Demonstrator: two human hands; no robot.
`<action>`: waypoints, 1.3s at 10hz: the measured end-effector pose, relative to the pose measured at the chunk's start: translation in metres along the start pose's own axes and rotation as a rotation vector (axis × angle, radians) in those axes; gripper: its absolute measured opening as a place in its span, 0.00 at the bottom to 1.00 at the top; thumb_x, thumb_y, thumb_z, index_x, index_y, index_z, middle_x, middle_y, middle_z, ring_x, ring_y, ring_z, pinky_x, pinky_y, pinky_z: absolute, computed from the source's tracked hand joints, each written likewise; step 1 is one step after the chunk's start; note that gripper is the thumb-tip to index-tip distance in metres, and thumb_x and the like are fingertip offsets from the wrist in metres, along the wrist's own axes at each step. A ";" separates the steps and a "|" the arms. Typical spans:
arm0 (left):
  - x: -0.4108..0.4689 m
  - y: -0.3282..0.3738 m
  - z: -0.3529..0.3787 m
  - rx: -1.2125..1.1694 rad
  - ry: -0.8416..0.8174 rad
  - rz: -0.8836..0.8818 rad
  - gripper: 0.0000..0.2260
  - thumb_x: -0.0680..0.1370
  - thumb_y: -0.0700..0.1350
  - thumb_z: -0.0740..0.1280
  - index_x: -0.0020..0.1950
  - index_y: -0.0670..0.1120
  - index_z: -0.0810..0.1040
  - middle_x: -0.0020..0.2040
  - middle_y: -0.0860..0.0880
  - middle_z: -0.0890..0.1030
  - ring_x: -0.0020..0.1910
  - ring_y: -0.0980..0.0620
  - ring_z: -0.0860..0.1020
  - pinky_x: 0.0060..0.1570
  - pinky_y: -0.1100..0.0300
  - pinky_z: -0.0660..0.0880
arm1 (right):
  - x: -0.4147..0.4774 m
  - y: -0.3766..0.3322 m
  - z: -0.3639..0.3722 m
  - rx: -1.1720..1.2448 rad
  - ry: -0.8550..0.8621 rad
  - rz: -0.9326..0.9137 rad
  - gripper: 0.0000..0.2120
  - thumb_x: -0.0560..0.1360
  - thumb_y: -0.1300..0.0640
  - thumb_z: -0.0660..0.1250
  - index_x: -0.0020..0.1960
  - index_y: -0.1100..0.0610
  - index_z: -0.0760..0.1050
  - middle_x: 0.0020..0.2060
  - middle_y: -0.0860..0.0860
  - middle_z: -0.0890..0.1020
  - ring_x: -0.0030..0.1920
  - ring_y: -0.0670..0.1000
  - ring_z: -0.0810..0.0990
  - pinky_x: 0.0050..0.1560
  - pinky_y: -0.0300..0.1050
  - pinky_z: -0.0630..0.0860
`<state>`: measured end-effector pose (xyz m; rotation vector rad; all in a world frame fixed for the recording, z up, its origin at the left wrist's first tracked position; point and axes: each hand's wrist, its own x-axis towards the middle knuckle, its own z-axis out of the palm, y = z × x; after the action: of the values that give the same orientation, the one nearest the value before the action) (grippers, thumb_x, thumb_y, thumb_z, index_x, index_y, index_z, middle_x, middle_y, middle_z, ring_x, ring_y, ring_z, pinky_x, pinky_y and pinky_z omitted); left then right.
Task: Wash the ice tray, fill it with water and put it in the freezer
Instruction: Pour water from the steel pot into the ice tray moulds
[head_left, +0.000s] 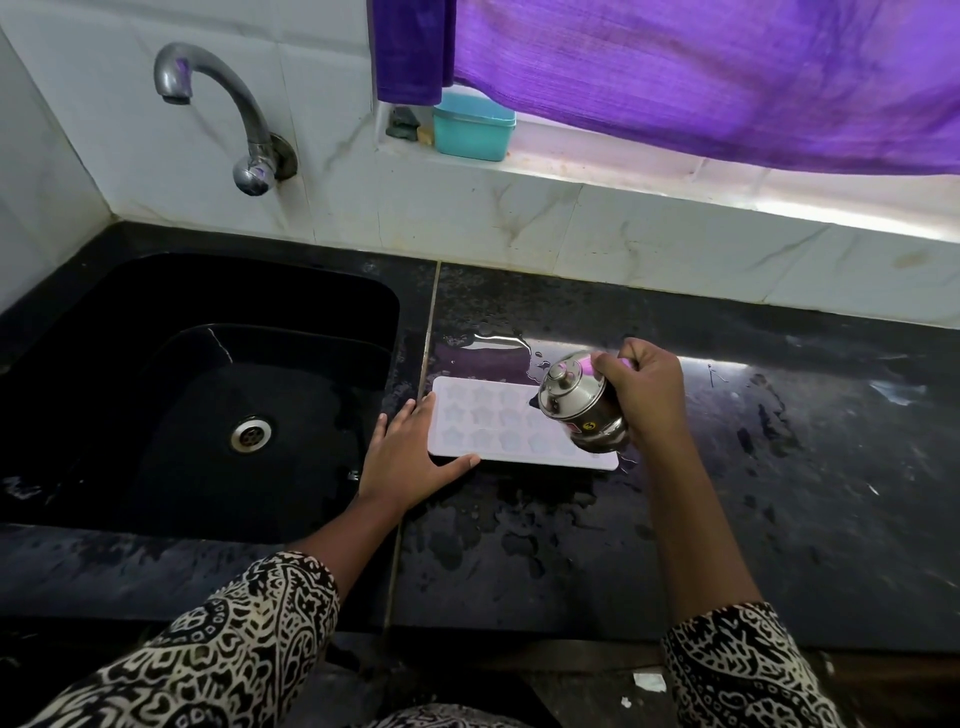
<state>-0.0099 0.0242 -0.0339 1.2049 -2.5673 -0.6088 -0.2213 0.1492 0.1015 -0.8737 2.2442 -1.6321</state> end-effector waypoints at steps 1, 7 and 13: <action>0.000 -0.001 0.000 0.003 -0.003 0.001 0.48 0.69 0.74 0.59 0.80 0.49 0.52 0.78 0.52 0.61 0.79 0.53 0.54 0.77 0.50 0.46 | 0.000 -0.001 0.000 -0.001 0.001 -0.003 0.17 0.69 0.60 0.70 0.30 0.53 0.63 0.27 0.53 0.68 0.32 0.52 0.67 0.36 0.49 0.69; 0.000 -0.001 0.000 0.001 0.006 0.008 0.51 0.65 0.78 0.52 0.80 0.48 0.52 0.78 0.51 0.62 0.78 0.53 0.54 0.77 0.49 0.47 | -0.002 -0.005 0.000 0.005 0.006 -0.020 0.19 0.69 0.63 0.70 0.28 0.53 0.61 0.25 0.49 0.65 0.30 0.49 0.64 0.34 0.44 0.65; -0.001 0.002 -0.003 -0.008 0.006 -0.003 0.47 0.71 0.72 0.62 0.80 0.48 0.52 0.78 0.51 0.61 0.78 0.53 0.54 0.77 0.50 0.46 | 0.000 -0.008 -0.004 0.009 -0.001 -0.031 0.18 0.69 0.63 0.70 0.29 0.53 0.62 0.26 0.50 0.67 0.31 0.51 0.65 0.36 0.46 0.68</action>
<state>-0.0097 0.0258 -0.0305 1.2062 -2.5562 -0.6144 -0.2210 0.1504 0.1108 -0.9110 2.2321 -1.6527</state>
